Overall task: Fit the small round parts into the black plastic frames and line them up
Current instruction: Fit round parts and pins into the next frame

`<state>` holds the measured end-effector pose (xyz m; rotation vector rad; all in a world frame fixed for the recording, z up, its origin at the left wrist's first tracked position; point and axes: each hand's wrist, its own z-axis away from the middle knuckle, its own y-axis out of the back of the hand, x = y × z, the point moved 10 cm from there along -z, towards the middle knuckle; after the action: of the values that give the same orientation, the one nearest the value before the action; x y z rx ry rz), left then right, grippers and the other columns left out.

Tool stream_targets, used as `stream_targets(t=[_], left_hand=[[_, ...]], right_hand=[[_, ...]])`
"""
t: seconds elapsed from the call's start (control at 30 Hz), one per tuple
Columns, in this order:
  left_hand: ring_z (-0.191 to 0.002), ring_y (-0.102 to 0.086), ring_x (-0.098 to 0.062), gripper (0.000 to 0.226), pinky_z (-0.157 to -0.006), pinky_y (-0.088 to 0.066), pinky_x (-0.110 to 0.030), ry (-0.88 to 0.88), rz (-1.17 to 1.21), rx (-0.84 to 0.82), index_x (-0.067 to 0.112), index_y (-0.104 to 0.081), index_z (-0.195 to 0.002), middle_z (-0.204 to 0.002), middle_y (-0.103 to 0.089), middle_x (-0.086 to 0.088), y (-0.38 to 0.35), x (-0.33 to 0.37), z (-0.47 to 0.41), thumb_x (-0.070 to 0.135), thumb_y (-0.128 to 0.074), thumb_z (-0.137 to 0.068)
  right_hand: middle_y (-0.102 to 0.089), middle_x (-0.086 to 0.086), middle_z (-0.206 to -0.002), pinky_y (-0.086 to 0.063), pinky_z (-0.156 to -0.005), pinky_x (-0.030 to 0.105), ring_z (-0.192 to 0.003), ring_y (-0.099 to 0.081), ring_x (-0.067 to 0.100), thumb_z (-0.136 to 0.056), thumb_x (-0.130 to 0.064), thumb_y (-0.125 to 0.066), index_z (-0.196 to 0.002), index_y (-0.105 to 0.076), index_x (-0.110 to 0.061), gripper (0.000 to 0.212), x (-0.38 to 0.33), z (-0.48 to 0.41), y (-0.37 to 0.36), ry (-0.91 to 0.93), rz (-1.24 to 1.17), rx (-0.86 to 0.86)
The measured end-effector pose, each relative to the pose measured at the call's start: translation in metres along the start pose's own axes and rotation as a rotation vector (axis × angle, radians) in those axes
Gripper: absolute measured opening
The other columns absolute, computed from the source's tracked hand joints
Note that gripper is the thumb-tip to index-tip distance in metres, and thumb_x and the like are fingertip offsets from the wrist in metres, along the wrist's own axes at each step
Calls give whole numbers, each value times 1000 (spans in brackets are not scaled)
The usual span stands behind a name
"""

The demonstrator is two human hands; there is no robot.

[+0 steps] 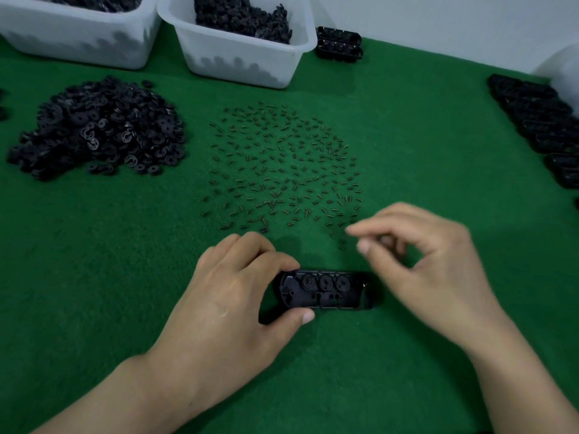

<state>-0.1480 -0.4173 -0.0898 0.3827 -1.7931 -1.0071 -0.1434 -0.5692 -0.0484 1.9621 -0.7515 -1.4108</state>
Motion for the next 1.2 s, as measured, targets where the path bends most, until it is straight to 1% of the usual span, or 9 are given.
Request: stream_targets(t=[0.1,0.33,0.43,0.57,0.67,0.77,0.9,1.03,1.2], left_hand=[[-84,-49,-9,47,-81,-39,-26,-1,-4,-2,23,-63,-101,-90,-49,13,0,0,1,58,-50,-72],[-84,-48,-9,45,-80,-40,-26,2,4,-7,25,-63,-99,-90,-49,14,0,1,0,57,-50,-71],[-85,-48,-9,45,-81,-39,-25,5,5,-8,25,-63,-99,-90,-49,14,0,0,0,57,-50,-71],[-84,-48,-8,46,-80,-39,-25,5,6,-11,24,-63,-100,-90,-49,13,0,0,-1,57,-50,-71],[-84,-48,-9,45,-81,-40,-26,4,8,-10,24,-63,-100,-90,-49,13,0,0,0,57,-50,-71],[-84,-49,-8,45,-81,-40,-26,5,12,-8,24,-63,-99,-90,-50,13,0,0,0,57,-50,-71],[-84,-49,-9,43,-80,-40,-26,3,18,-6,25,-63,-98,-89,-50,13,0,0,-1,57,-51,-71],[-84,-49,-9,43,-80,-41,-28,1,16,-2,26,-62,-99,-90,-50,14,0,0,-1,57,-52,-71],[-84,-49,-9,43,-80,-40,-27,2,10,3,26,-62,-99,-90,-49,14,0,0,0,57,-52,-71]], right_hand=[[-56,-17,-71,-37,-59,9,-64,-48,4,-77,-8,-71,-83,-71,-24,18,21,-7,9,-108,102,-3],[-53,-16,-65,-33,-58,3,-66,-50,-10,-75,-17,-72,-69,-70,-20,7,6,-19,-14,-49,248,-189],[-55,-15,-66,-30,-56,7,-59,-50,-4,-75,-21,-71,-68,-68,-23,8,6,-22,-21,-62,316,-234],[-57,-13,-70,-49,-66,30,-66,-55,5,-77,-22,-69,-70,-67,-23,7,5,-25,-31,-73,379,-300],[-55,-15,-68,-45,-63,26,-62,-51,2,-78,-18,-67,-70,-67,-22,9,3,-23,-34,-42,422,-322],[-55,-14,-66,-35,-57,12,-58,-49,3,-76,-15,-69,-68,-66,-22,11,-1,-16,-24,-26,236,-242],[-56,-7,-72,-41,-61,17,-68,-54,9,-77,-12,-68,-73,-67,-15,5,-18,1,-31,83,-41,-228],[-54,-4,-77,-40,-66,19,-74,-53,11,-77,-14,-68,-77,-70,-14,2,-14,7,-37,79,-52,-215],[-54,-6,-78,-39,-65,16,-72,-52,9,-78,-13,-66,-76,-67,-12,2,-13,8,-36,102,-29,-200]])
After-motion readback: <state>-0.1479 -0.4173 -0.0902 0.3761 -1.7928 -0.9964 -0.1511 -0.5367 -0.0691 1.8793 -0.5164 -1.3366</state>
